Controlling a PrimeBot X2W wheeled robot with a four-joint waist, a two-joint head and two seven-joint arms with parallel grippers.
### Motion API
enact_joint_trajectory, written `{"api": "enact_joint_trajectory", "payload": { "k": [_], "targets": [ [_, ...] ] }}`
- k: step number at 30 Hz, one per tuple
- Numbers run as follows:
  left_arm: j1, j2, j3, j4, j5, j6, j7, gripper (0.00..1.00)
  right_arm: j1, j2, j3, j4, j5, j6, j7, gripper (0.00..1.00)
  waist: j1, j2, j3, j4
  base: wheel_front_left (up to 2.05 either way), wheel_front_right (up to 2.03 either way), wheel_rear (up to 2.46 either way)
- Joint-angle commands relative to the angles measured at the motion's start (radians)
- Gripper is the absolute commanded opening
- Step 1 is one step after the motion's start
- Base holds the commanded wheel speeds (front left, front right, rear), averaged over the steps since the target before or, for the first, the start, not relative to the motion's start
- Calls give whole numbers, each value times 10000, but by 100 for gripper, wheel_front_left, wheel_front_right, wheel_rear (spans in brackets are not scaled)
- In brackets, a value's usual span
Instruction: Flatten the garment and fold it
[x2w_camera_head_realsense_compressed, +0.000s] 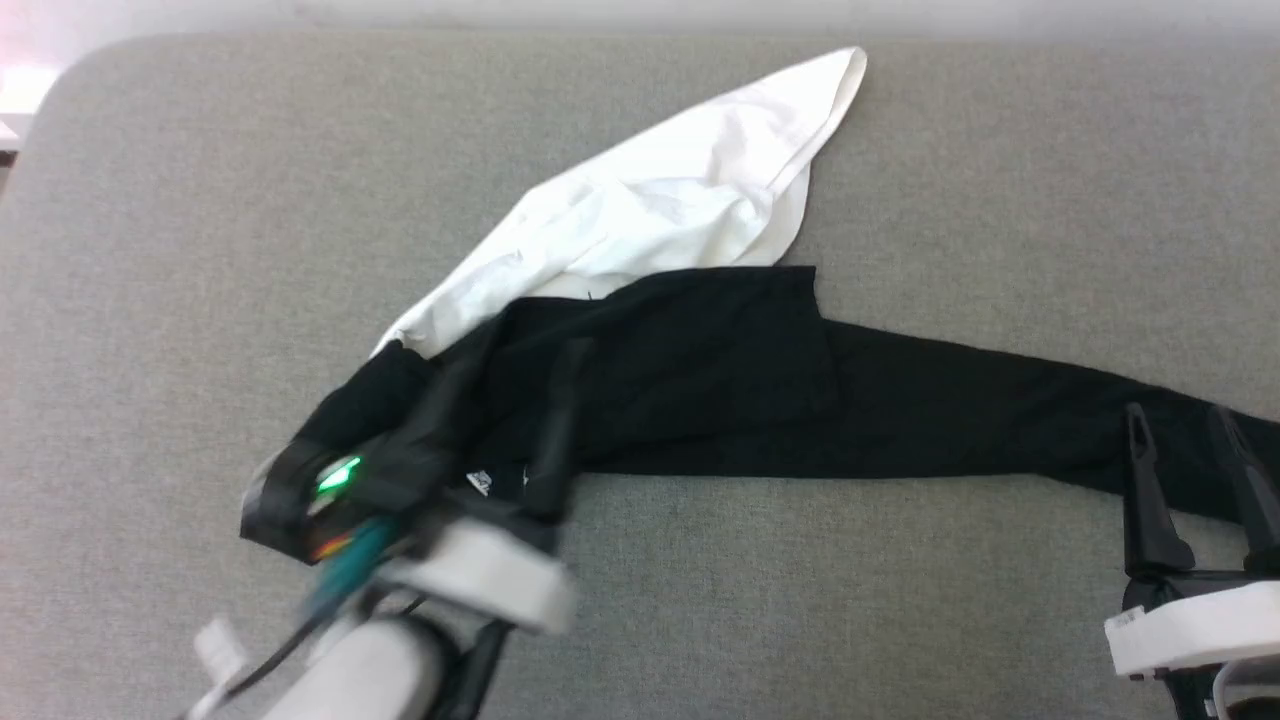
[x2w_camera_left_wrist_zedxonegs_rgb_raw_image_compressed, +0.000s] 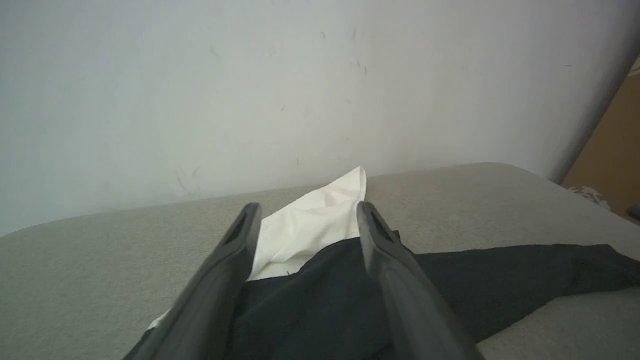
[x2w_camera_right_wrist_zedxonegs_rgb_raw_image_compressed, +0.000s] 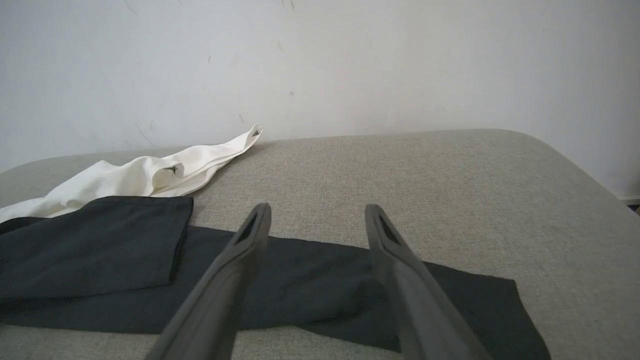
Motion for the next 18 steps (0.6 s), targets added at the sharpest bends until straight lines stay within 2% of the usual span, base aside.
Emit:
{"api": "enact_joint_trajectory", "payload": {
  "k": [1,4,5,11,15,18],
  "targets": [
    [-984,-248,-681,682,302,-542,627,100,-168,27,70,-108,20,-19,22,100,-1,-2,335,-107,0,0,0],
    [-2084,-475,-1522,1755,736,-1207,1476,100,-278,27,55,-149,-10,-19,47,100,-1,-2,657,-214,0,0,0],
    [-2084,-475,-1522,1755,736,-1207,1476,100,-278,27,55,-149,-10,-19,47,100,-1,-2,657,-214,0,0,0],
    [-3483,-711,-2730,3321,1267,-2360,2948,100,-519,-32,-32,-81,67,-19,28,100,-1,-2,1202,-439,0,0,0],
    [-3836,-761,-3151,3968,1289,-2837,3619,100,-650,-103,-14,7,141,-19,-42,100,-1,-2,1413,-536,0,0,0],
    [-4015,-752,-3392,4305,1388,-3040,3919,100,-731,-156,-11,71,194,-19,-84,100,-1,-2,1489,-561,0,0,0]
  ]
}}
